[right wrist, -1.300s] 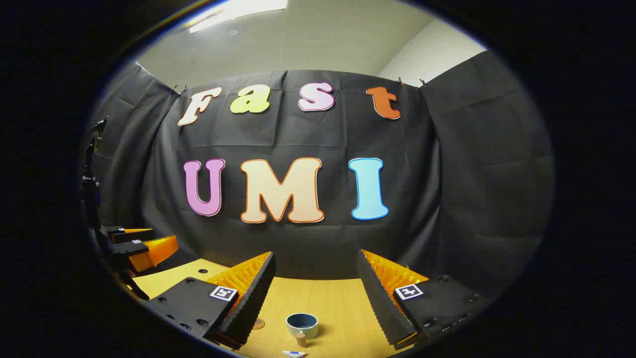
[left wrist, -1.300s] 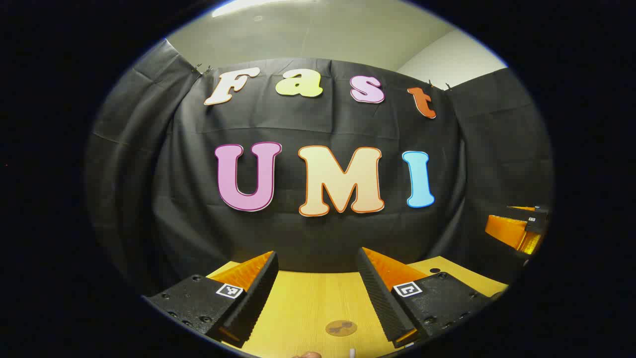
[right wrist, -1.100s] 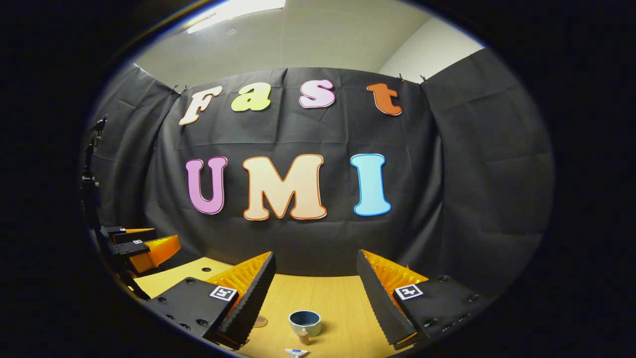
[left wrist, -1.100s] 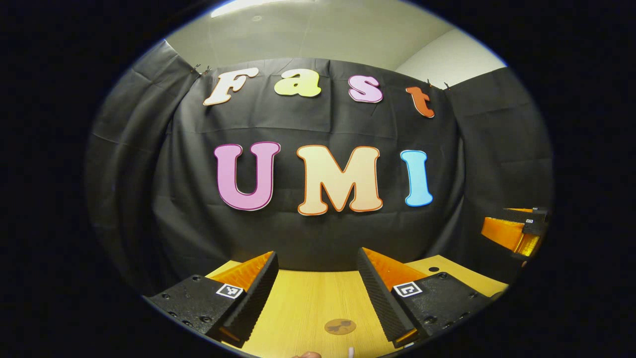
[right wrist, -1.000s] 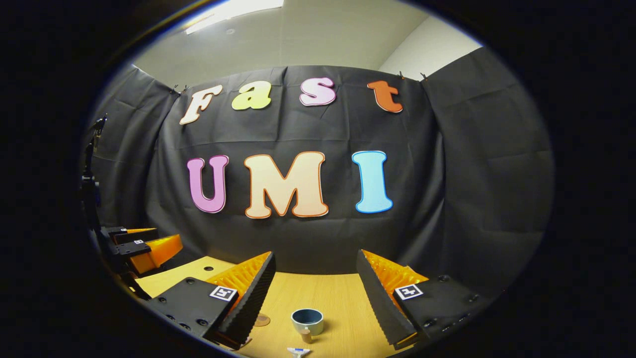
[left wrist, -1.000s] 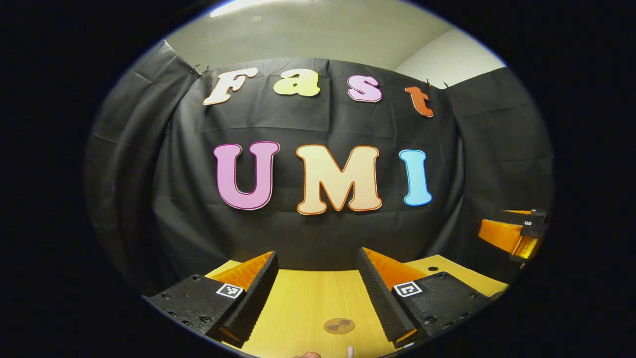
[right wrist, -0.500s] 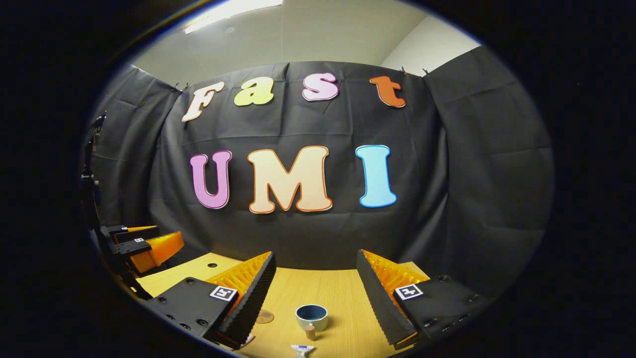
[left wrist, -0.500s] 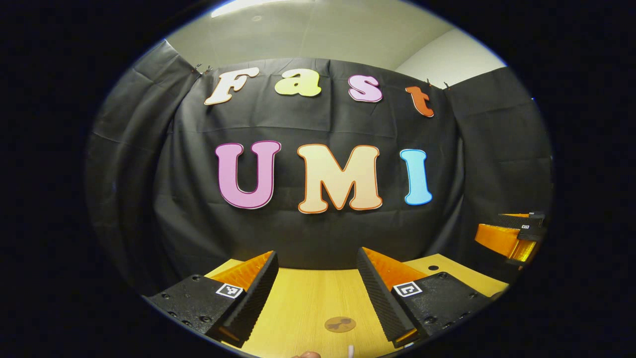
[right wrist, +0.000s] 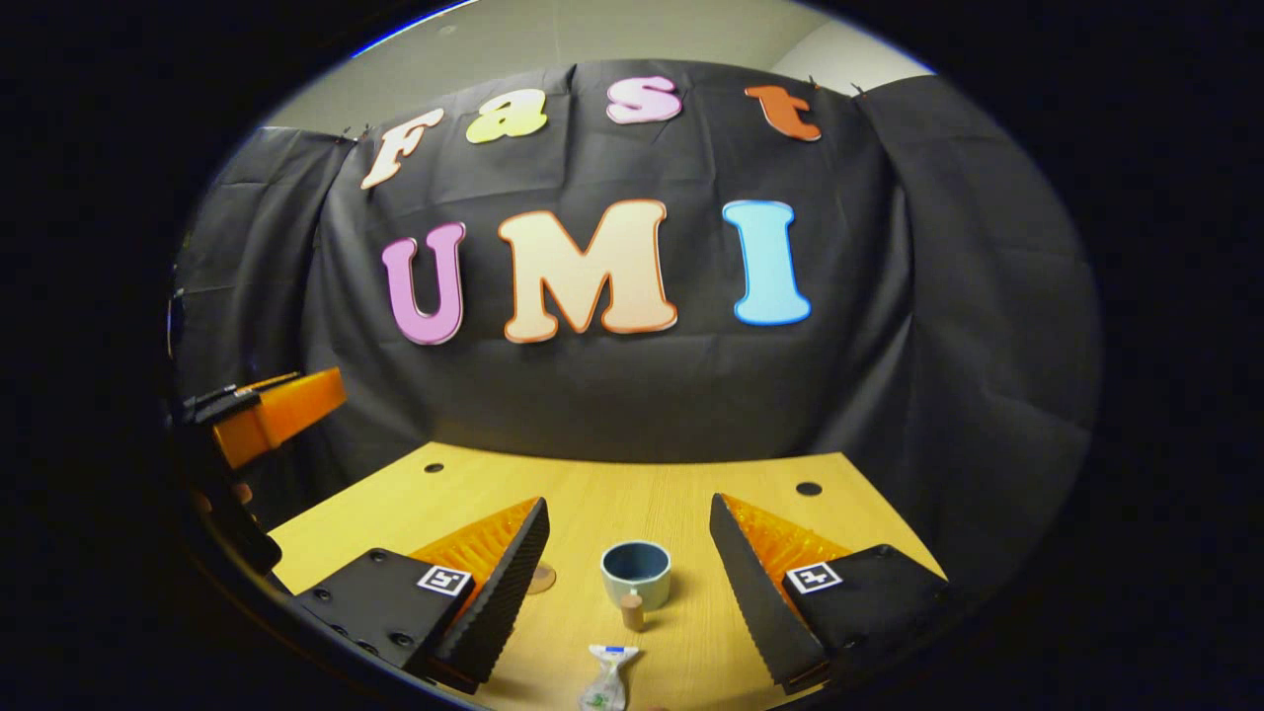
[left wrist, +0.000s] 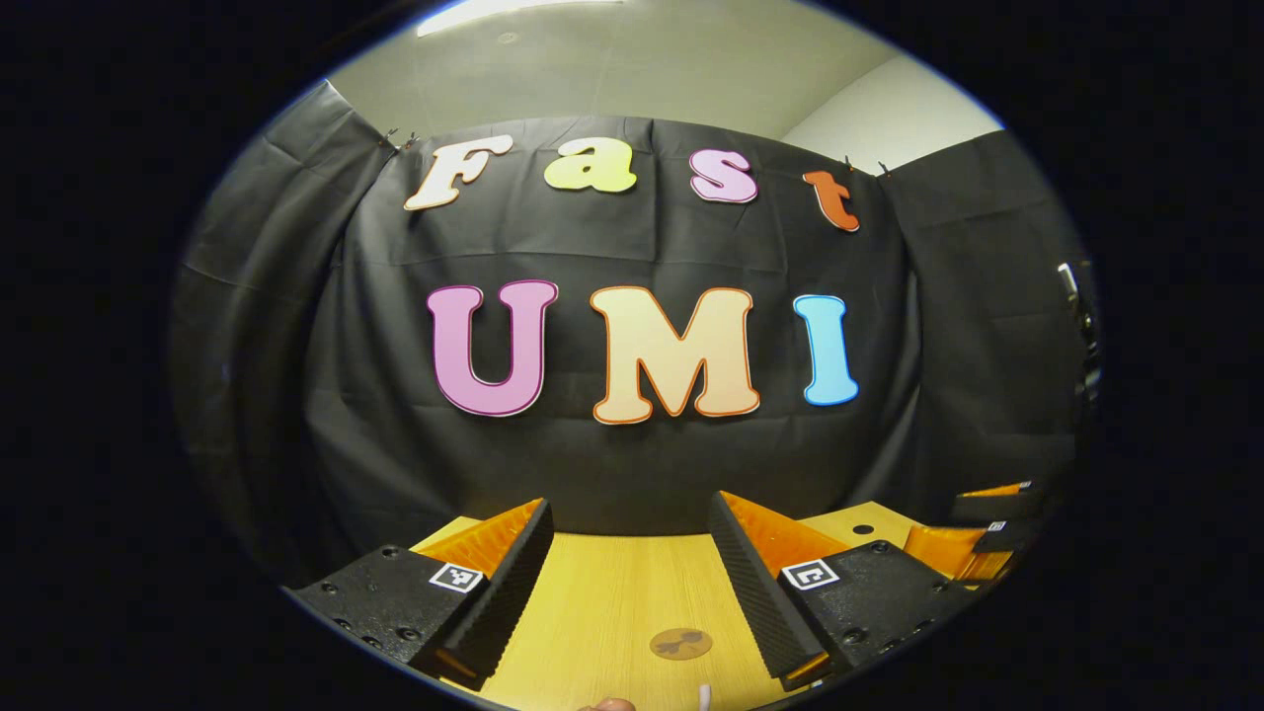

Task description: Put the toothbrush and toothpaste on the desktop into the cup, then pick up the cup and place it on the coaster on the desktop.

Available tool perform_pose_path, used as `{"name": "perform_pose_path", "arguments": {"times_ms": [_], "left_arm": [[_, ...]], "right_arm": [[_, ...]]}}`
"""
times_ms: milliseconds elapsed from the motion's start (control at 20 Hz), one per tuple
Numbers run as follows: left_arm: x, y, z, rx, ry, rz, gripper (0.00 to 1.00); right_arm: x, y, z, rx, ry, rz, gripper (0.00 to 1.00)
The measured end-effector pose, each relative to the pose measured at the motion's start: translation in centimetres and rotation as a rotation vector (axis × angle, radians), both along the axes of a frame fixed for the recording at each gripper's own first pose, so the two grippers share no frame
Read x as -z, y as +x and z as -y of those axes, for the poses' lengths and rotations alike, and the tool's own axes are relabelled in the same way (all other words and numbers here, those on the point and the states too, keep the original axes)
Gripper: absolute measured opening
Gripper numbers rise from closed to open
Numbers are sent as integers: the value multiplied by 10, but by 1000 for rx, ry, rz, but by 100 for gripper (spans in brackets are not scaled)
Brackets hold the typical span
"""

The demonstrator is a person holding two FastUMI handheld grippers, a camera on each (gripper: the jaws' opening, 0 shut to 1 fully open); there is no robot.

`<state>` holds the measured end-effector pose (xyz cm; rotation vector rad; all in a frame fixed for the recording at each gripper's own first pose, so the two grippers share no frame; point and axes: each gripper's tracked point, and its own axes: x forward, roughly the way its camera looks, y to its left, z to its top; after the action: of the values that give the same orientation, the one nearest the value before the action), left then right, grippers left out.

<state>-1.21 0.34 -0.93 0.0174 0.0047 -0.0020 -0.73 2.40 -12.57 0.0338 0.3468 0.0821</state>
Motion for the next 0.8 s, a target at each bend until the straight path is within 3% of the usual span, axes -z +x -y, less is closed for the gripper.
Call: {"name": "perform_pose_path", "arguments": {"times_ms": [500, 800], "left_arm": [[10, 1, -12, -27, 20, -27, 93], [16, 6, -16, -40, 27, -45, 94]], "right_arm": [[122, -24, -4, -35, -11, -360, 95], [183, -47, -11, -70, -17, -582, 99]]}}
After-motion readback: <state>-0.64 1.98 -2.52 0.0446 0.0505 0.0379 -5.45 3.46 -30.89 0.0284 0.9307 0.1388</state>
